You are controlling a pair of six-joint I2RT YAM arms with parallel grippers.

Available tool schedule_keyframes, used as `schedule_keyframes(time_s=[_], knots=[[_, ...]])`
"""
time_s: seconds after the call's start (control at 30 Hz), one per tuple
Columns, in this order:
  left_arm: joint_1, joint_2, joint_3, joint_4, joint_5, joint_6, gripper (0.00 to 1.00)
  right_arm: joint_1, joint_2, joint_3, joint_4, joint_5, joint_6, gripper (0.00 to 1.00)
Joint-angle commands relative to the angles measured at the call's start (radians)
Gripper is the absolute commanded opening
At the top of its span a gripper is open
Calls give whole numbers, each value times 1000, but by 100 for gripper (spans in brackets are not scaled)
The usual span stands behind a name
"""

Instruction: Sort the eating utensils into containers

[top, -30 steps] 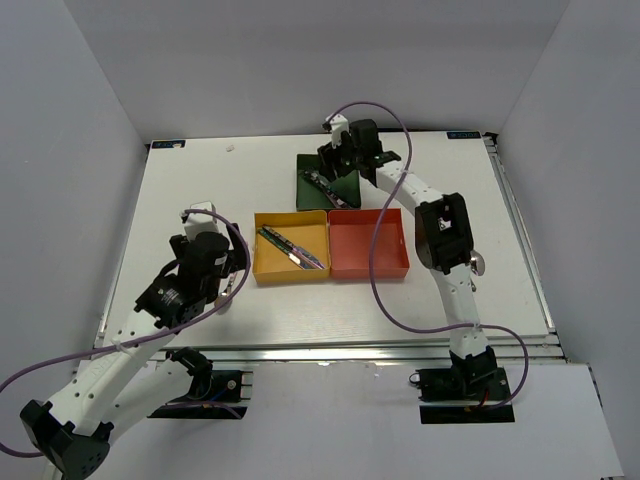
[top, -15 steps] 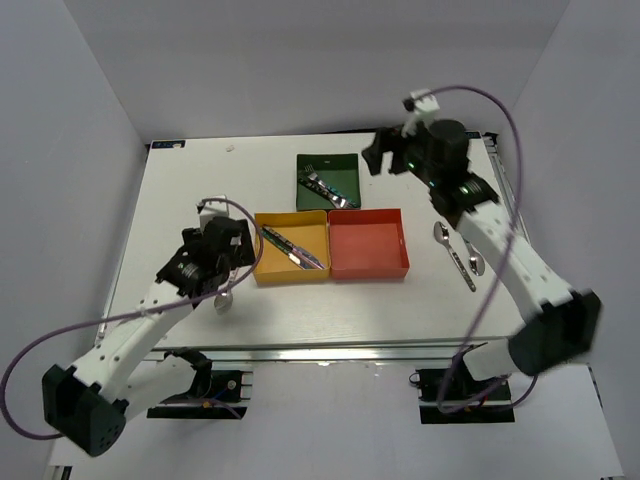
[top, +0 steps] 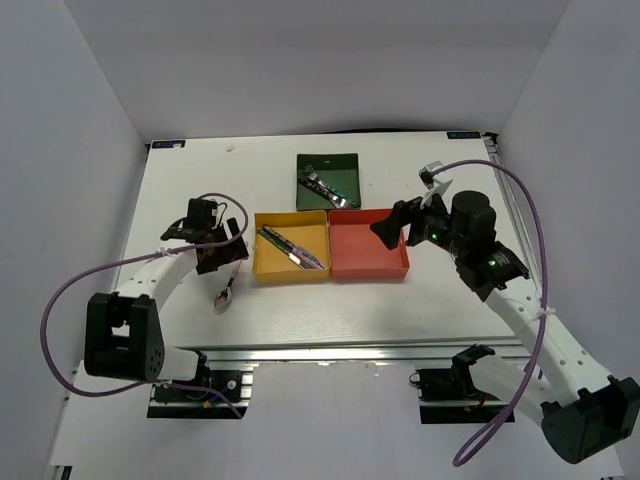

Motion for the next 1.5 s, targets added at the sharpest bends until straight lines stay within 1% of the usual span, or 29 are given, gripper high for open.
schedule_keyframes(time_s=[0.0, 0.07, 0.1, 0.13, 0.23, 0.43, 0.53, 0.57, 0.63, 0.67, 0.77, 0.8, 0.87, 0.93, 0.97, 1.0, 1.07, 1.1, 1.13, 1.17, 1.2, 1.3, 1.33, 1.37, 1.4, 1.43, 1.47], knots=[[11, 12, 21, 28, 45, -10, 92, 3, -47, -11, 15, -90, -10, 89], [11, 39, 23, 32, 26, -27, 92, 4, -78, -22, 23, -110, -4, 89], [11, 52, 27, 34, 26, -33, 88, 3, -89, -35, 35, -121, -1, 89], [11, 63, 30, 36, -5, -38, 86, 3, -101, -41, 41, -126, 2, 89], [11, 109, 27, 43, -45, -53, 84, 3, -132, -51, 52, -146, 11, 89], [8, 211, 9, 75, -69, -76, 78, 3, -152, -66, 69, -159, 17, 89], [5, 257, 1, 69, -140, -104, 65, 4, -153, -81, 81, -170, 26, 89], [5, 265, 0, 65, -188, -111, 54, 3, -155, -84, 87, -173, 30, 89], [5, 283, -9, 63, -219, -142, 46, 4, -156, -88, 89, -181, 33, 89], [6, 290, -16, 63, -245, -151, 39, 3, -159, -89, 89, -183, 33, 89], [6, 316, -26, 62, -273, -176, 28, 4, -176, -107, 105, -184, 45, 89], [5, 320, -34, 65, -281, -183, 17, 4, -178, -114, 113, -193, 49, 89], [5, 307, -48, 63, -315, -193, 10, 3, -184, -132, 129, -205, 66, 89], [6, 282, -69, 56, -363, -216, 0, 3, -185, -144, 145, -228, 82, 89], [5, 265, -72, 45, -390, -223, 0, 3, -190, -150, 145, -230, 95, 89], [6, 213, -80, 23, -432, -246, 0, 3, -191, -163, 173, -232, 100, 90], [5, 135, -88, 3, -471, -269, 0, 3, -201, -166, 172, -216, 106, 89], [5, 39, -85, -22, -489, -289, 0, 1, -202, -164, 165, -209, 108, 89], [3, -10, -80, -32, -511, -295, 0, 2, -207, -160, 158, -193, 108, 89], [3, -63, -74, -43, -513, -299, 0, 1, -213, -154, 129, -149, 108, 89], [0, -154, -63, -53, -505, -297, 0, 2, -216, -147, 112, -123, 102, 89], [-25, -245, -2, -79, -433, -311, 0, -1, -210, -114, 15, 29, 91, 89], [-64, -284, 22, -75, -418, -325, 0, -8, -207, -109, -20, 63, 91, 89], [-92, -298, 33, -61, -399, -369, 0, -14, -205, -111, -34, 108, 94, 89], [-129, -304, 44, -46, -399, -396, 0, -25, -205, -114, -43, 123, 102, 90], [-222, -299, 64, -29, -405, -432, 0, -52, -211, -120, -54, 133, 123, 89], [-271, -290, 72, 21, -425, -508, 0, -68, -219, -123, -72, 153, 134, 89]])
